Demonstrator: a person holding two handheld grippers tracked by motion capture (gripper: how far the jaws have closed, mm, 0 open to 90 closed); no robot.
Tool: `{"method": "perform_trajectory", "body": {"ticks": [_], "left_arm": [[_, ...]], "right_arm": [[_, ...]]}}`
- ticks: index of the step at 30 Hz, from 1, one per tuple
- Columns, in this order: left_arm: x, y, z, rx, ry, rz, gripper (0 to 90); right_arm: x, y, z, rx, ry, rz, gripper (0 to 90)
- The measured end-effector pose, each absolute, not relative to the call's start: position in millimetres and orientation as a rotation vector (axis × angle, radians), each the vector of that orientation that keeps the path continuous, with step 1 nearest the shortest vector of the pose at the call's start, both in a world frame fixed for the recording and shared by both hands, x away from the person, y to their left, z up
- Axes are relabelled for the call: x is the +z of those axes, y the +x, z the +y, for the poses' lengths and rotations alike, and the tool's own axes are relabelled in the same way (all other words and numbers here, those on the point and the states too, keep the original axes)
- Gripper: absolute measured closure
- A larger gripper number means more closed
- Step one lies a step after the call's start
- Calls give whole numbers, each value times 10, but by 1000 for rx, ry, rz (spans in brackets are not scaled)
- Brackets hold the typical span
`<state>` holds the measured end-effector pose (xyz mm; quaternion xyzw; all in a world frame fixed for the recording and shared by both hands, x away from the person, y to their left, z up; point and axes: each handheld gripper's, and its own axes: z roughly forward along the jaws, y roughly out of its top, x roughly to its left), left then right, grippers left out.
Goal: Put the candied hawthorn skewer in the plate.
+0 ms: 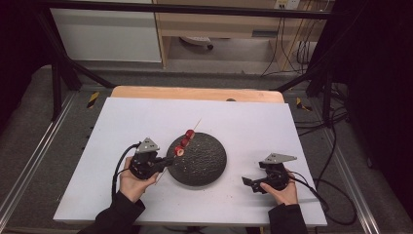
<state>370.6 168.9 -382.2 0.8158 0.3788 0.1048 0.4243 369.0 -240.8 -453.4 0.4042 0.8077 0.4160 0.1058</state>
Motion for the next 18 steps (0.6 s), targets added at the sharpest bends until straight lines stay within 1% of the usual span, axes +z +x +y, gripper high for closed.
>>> {"method": "perform_trajectory", "body": {"ticks": [18], "left_arm": [[-3960, 3960, 1350, 208, 2186, 985, 883]], "right_arm": [[-4560, 3660, -2505, 1234, 1213, 2361, 19]]}}
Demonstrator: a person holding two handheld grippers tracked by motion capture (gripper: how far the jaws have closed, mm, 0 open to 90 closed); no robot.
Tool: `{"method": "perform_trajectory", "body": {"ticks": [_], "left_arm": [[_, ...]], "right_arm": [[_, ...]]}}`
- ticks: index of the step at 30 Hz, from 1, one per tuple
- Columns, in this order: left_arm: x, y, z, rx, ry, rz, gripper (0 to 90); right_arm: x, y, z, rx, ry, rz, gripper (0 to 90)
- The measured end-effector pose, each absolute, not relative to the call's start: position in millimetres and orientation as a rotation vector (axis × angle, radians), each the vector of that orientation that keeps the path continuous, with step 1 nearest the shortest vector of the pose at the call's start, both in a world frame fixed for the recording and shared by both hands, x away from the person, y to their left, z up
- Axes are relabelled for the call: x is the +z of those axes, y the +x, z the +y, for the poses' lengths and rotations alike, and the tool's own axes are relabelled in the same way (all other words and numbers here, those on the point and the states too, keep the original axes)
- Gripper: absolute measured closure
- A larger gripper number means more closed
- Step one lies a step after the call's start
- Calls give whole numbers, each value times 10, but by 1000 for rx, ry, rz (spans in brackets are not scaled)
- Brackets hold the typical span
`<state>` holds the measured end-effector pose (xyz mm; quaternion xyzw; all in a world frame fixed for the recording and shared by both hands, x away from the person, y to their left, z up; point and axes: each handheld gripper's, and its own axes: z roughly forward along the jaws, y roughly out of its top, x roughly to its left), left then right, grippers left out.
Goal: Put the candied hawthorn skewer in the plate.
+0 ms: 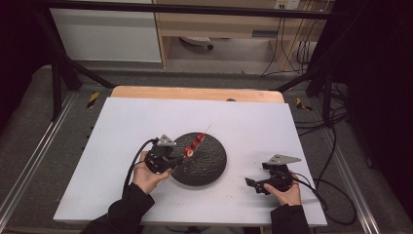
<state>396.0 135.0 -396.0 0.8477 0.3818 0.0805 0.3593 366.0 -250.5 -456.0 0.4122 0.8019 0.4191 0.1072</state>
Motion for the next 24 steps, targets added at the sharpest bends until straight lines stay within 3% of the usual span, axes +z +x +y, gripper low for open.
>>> {"method": "perform_trajectory", "body": {"ticks": [24], "left_arm": [[-4149, 4038, 1065, 220, 2372, 1067, 883]], "right_arm": [[-4565, 3647, -2526, 1259, 1220, 2355, 20]]}}
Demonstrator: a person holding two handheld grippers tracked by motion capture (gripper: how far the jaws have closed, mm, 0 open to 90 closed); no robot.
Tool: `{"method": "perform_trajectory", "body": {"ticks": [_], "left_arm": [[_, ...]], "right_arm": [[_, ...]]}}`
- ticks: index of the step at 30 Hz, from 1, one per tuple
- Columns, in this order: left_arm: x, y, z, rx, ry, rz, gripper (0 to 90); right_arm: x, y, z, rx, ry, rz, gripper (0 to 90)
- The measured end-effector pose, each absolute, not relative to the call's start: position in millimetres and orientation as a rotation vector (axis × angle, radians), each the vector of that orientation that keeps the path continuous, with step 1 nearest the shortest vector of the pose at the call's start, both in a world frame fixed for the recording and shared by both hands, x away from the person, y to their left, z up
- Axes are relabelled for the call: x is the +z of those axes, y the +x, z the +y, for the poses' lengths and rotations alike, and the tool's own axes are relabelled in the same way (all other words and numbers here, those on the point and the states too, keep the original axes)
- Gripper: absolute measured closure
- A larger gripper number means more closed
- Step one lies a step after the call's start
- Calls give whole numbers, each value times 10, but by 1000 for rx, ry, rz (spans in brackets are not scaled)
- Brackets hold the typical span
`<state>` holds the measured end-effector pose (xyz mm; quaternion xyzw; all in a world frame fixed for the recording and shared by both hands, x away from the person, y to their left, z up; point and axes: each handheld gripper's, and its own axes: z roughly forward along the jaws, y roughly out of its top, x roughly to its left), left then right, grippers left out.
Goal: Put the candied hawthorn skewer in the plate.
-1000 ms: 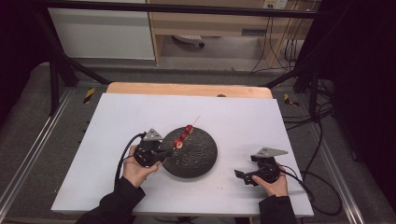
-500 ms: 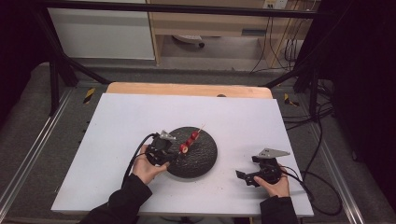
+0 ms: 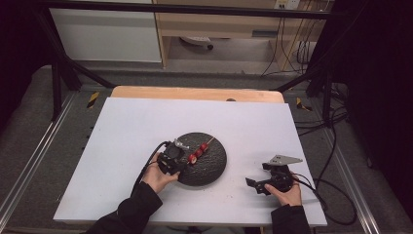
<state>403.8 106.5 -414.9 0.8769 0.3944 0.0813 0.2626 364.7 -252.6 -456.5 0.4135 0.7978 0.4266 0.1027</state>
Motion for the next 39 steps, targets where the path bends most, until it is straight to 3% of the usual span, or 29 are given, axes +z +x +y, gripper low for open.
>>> {"method": "perform_trajectory", "body": {"ticks": [12, 25, 32, 39], "left_arm": [[-4166, 4019, 1075, 239, 2359, 1037, 870], [-4018, 3903, 1416, 261, 2242, 925, 504], [-3995, 3822, 1720, 271, 2179, 897, 254], [-4053, 3747, 2048, 309, 2164, 950, 125]], "right_arm": [[-4569, 3643, -2523, 1261, 1213, 2356, 20], [-4559, 3637, -2523, 1274, 1222, 2346, 19], [-4552, 3639, -2530, 1273, 1226, 2346, 14], [-4552, 3640, -2529, 1276, 1233, 2343, 11]]}}
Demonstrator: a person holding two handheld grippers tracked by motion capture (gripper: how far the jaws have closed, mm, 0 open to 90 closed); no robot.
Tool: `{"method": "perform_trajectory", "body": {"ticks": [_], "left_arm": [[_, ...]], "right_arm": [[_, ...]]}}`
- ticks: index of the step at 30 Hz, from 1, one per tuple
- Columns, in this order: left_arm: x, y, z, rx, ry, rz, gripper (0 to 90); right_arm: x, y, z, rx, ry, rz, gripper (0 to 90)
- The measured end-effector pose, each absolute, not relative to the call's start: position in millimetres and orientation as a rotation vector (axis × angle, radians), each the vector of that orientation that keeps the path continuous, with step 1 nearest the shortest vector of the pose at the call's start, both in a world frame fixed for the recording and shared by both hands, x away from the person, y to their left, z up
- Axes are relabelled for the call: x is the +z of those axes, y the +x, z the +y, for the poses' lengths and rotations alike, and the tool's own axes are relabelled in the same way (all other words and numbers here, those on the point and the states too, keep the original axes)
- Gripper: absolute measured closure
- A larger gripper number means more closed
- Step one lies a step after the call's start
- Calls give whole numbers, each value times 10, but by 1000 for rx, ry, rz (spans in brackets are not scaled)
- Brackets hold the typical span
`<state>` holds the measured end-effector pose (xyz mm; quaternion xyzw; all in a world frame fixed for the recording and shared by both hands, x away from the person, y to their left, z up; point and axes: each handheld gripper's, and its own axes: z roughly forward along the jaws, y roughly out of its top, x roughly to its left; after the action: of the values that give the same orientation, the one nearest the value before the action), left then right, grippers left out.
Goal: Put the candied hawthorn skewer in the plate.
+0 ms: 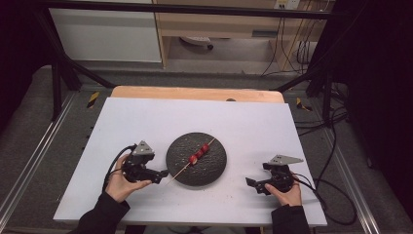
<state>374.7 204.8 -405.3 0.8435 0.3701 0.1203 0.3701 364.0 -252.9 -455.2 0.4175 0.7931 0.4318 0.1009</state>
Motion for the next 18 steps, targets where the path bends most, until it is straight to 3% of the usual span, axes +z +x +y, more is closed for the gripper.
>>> {"method": "perform_trajectory", "body": {"ticks": [5, 18], "left_arm": [[-4121, 3706, 2270, 348, 2124, 1002, 54], [-4430, 3515, 2698, 368, 2053, 1026, 56]], "right_arm": [[-4558, 3640, -2524, 1276, 1238, 2343, 9], [-4574, 3636, -2516, 1251, 1240, 2356, 6]]}}
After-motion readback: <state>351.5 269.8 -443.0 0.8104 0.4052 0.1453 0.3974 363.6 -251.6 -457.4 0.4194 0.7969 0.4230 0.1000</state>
